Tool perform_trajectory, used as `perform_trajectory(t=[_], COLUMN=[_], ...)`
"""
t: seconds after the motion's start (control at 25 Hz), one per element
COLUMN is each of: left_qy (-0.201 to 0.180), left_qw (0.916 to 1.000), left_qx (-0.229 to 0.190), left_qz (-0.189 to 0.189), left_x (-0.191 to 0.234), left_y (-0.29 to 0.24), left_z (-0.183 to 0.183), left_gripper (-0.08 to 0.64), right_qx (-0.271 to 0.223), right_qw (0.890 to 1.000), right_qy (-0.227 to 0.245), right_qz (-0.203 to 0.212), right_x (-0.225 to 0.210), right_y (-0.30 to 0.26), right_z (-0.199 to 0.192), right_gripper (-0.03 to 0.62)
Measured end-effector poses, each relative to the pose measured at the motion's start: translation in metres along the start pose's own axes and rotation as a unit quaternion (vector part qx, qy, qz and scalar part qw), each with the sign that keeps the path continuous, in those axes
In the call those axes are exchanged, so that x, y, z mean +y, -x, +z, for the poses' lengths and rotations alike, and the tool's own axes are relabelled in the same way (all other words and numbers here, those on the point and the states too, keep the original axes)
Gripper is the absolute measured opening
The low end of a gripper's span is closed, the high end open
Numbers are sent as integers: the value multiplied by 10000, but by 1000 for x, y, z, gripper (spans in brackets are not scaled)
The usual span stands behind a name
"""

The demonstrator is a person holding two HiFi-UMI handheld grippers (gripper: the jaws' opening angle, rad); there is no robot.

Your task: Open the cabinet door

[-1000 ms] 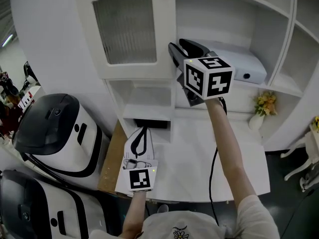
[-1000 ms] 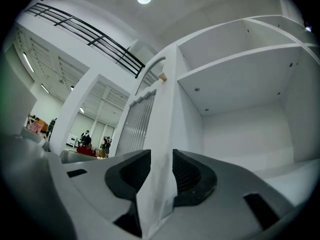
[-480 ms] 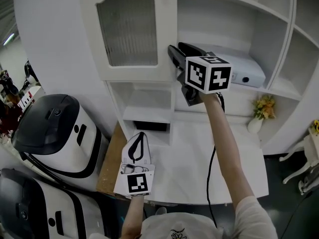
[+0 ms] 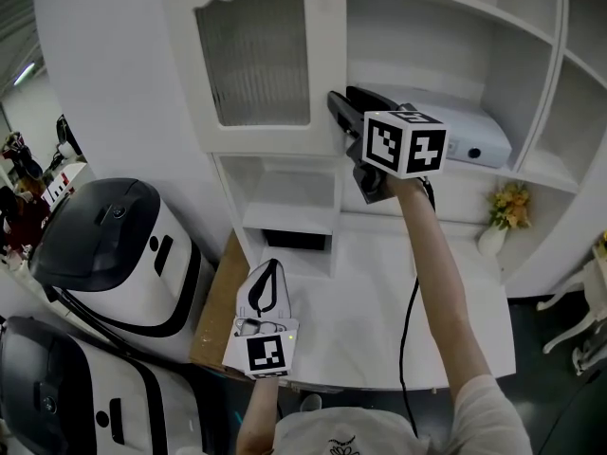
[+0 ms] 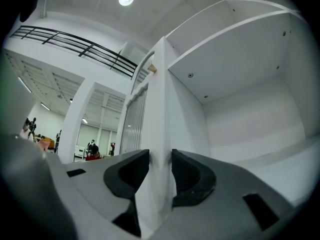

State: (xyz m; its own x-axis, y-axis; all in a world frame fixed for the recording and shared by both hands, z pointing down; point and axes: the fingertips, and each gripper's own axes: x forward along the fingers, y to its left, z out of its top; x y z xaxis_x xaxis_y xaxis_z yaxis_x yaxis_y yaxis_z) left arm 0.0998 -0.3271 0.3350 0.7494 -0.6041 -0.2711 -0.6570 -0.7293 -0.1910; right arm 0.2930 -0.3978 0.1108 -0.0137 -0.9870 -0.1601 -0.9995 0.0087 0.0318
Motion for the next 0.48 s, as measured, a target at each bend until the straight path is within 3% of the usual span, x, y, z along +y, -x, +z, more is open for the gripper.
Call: perform_trajectory(t=[0.28, 0.48], left_qy=[40, -62], left_qw=[10000, 9999], left_qx=[7, 98], left_qz=[-1, -54], left_x=[-3, -3], left_y=[5, 6], left_z=[1, -2], left_gripper=[8, 8], right_qx=[-4, 18], right_qw=[10000, 9994], right_qy=[-53, -191], right_qz=[23, 303], right_x=[2, 9], right_y=[6, 15], right_z=[-2, -1], right_gripper=[89, 75])
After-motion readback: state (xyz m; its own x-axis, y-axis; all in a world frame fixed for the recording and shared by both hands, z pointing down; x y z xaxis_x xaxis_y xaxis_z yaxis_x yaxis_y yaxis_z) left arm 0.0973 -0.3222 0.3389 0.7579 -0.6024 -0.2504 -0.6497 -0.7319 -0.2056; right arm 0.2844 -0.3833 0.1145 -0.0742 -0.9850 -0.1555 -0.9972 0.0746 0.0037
